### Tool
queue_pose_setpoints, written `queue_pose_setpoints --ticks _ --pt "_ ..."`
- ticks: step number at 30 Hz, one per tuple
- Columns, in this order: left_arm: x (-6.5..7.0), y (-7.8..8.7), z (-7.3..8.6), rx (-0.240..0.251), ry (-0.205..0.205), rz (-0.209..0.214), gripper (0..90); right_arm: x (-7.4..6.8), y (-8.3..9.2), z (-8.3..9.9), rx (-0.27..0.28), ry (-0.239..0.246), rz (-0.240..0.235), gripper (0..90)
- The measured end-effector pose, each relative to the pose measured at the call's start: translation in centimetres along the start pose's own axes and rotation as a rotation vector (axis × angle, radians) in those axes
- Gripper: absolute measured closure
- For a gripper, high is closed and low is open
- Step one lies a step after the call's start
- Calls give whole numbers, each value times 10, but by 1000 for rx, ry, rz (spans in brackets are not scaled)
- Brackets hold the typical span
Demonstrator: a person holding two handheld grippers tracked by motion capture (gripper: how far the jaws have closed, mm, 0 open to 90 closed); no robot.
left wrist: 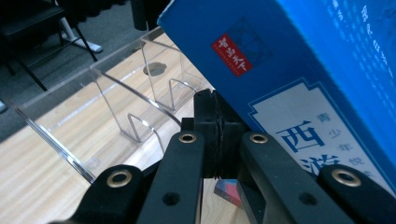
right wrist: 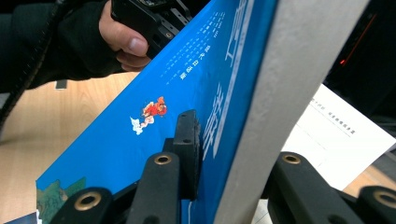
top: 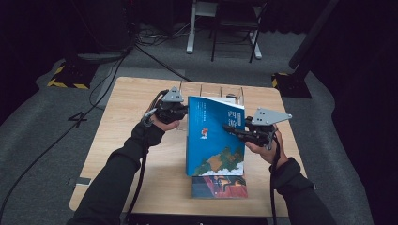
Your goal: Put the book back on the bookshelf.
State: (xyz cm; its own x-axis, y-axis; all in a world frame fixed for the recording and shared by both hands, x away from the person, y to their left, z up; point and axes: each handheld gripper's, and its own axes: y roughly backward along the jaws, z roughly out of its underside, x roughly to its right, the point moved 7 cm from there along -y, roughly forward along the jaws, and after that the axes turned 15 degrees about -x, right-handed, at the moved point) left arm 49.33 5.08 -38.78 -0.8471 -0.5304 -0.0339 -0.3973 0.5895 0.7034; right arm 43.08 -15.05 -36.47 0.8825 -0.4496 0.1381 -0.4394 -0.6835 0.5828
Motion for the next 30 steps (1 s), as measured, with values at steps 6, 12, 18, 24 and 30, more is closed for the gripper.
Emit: queue_pose_setpoints --ticks 6,12,18,24,30 --pt "2 13 -11 38 -4 0 895 -2 6 -4 28 24 40 739" --pt "14 26 -13 79 -30 6 894 -15 16 -5 48 83 92 744" --pt "28 37 -14 134 -24 -3 827 -29 30 1 94 88 88 751" --pt "41 47 -14 172 -28 -36 747 -42 39 4 112 124 116 752" --pt "54 57 -13 197 -43 -60 654 -57 50 9 128 169 124 752"
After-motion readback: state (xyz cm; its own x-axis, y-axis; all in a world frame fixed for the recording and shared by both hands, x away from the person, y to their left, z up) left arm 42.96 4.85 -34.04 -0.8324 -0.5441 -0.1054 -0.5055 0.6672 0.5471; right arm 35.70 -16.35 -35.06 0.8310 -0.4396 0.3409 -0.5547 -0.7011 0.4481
